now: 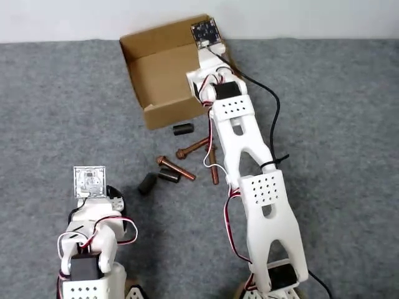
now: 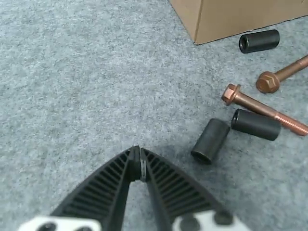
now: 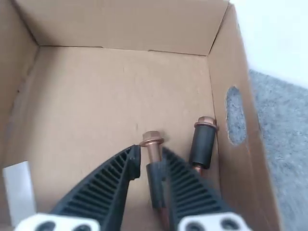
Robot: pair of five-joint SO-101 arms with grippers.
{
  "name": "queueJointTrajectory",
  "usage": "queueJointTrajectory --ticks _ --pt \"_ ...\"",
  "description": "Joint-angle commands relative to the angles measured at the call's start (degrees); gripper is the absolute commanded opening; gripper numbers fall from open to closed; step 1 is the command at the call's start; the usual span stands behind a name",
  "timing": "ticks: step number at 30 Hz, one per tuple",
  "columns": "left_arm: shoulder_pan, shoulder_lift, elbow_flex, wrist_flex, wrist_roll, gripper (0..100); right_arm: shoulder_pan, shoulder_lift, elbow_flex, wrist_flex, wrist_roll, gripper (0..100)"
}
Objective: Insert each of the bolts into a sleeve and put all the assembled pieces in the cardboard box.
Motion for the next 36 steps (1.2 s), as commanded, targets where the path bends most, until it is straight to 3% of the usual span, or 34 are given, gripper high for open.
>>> queueJointTrajectory --ticks 1,10,19,24,27,31,36 --pt "-0.4 -0.4 -0.2 -0.3 -0.4 0 -2.0 -2.5 -9.3 8.7 0.4 0.9" --pt "-0.4 -0.4 -0.2 -0.3 -0.4 0 -5.2 -2.0 -25.8 31.3 0.4 0.9" --pt "-0.5 -0.4 -0.2 -0.3 -0.4 0 -6.8 -2.6 -27.1 42.4 0.4 0.9" --pt "-4.7 -0.4 -0.2 -2.5 -0.6 0 -8.7 -3.6 -27.1 51.6 0.4 0.9" --pt "-6.2 -0.4 -0.2 -3.3 -2.6 0 -9.5 -5.8 -26.9 51.4 0.4 0.8" --pt "-6.2 -0.4 -0.2 -3.5 -2.8 0 -12.3 -9.6 -21.7 51.5 0.4 0.8" --pt "-6.2 -0.4 -0.2 -3.5 -2.8 0 -16.0 -18.5 -3.9 51.5 0.3 0.8"
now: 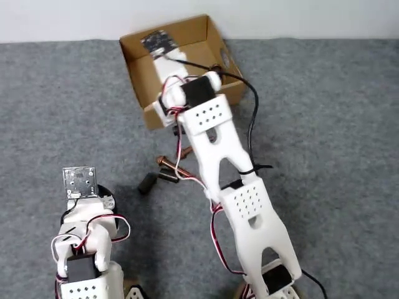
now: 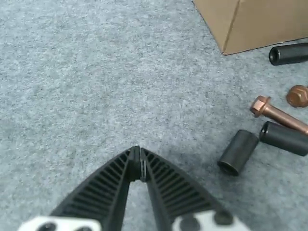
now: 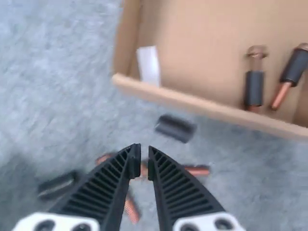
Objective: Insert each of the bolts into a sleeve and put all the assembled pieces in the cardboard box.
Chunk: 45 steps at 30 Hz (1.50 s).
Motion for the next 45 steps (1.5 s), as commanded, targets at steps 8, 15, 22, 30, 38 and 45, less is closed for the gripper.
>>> queueJointTrajectory --ticks 8,15,22,30,38,45 --pt "-0.4 -0.4 -0.2 -1.6 -0.5 0 -6.1 -16.0 36.4 2.1 -3.1 1.3" --pt "-0.2 -0.4 -0.2 -1.5 -0.5 0 -9.2 -10.7 39.5 -0.1 2.6 7.7" --pt "-0.2 -0.4 -0.2 -1.4 -0.5 0 -10.3 -7.3 39.5 -5.5 4.6 12.0" --pt "-0.2 -0.4 -0.2 -1.4 -0.5 0 -10.6 -6.7 38.7 -7.4 7.1 11.3" --pt "-0.2 -0.4 -0.2 -1.4 -0.5 0 -10.2 -4.0 38.0 -8.3 7.1 11.3" --pt "-0.2 -0.4 -0.2 -1.4 -0.5 0 -9.1 0.0 38.0 -7.9 6.8 11.1"
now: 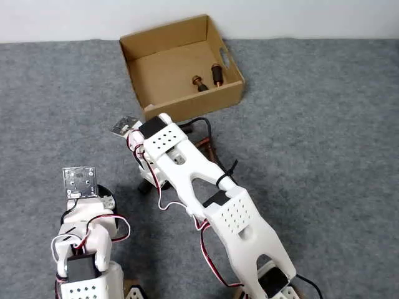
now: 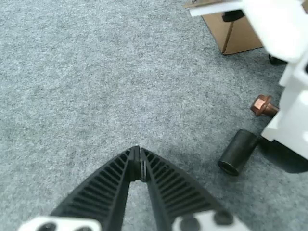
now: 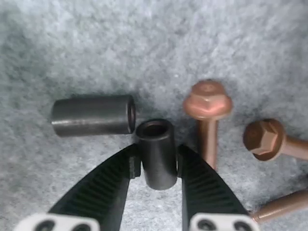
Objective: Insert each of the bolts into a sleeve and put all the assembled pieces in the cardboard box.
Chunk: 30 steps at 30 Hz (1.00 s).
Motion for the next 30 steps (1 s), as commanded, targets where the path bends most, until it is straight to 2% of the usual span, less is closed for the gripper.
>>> queueJointTrajectory --ticks 1,4,12,16,20,23,30 --pt "-0.2 -0.4 -0.2 -1.4 -0.5 0 0.6 0.2 -1.4 0.0 0.0 10.6" --pt "-0.2 -0.4 -0.2 -1.4 -0.5 0 0.5 -0.7 -2.2 0.0 -0.1 0.2" --pt "-0.1 -0.4 -0.2 -1.4 -0.4 0 0.7 -10.0 -2.7 5.2 -6.7 0.8" --pt "0.3 -0.4 -0.2 -1.3 -0.4 0 0.7 -15.9 -2.7 9.7 -12.8 0.8" --pt "4.9 -0.4 -0.2 1.5 -0.5 1 0.8 -22.5 -2.4 10.2 -17.2 0.8" --pt "5.3 -0.4 -0.2 2.1 -0.4 1 1.5 -27.3 -1.7 10.2 -18.9 0.8" --pt "2.7 -0.6 -3.0 2.3 -0.1 1 8.5 -41.5 12.3 10.2 -23.6 0.8"
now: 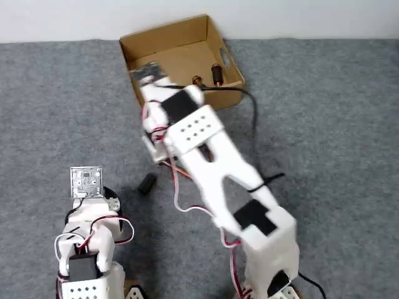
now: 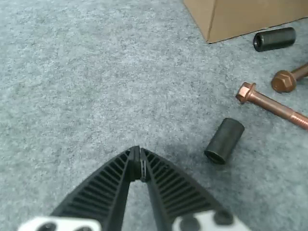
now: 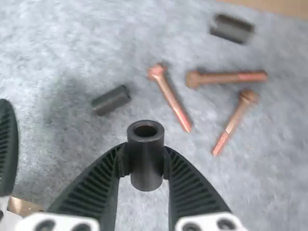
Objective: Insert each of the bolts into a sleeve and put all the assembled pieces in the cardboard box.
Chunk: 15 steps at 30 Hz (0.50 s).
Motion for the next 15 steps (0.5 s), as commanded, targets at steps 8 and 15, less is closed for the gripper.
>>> queueJointTrajectory --ticks 8,15 --pt "5.2 -0.4 -11.9 0.4 8.5 1 16.8 -28.4 21.7 2.3 -3.7 0.8" --pt "10.7 -0.3 -15.1 0.4 13.1 1 28.6 -46.2 37.0 2.2 -3.7 0.8"
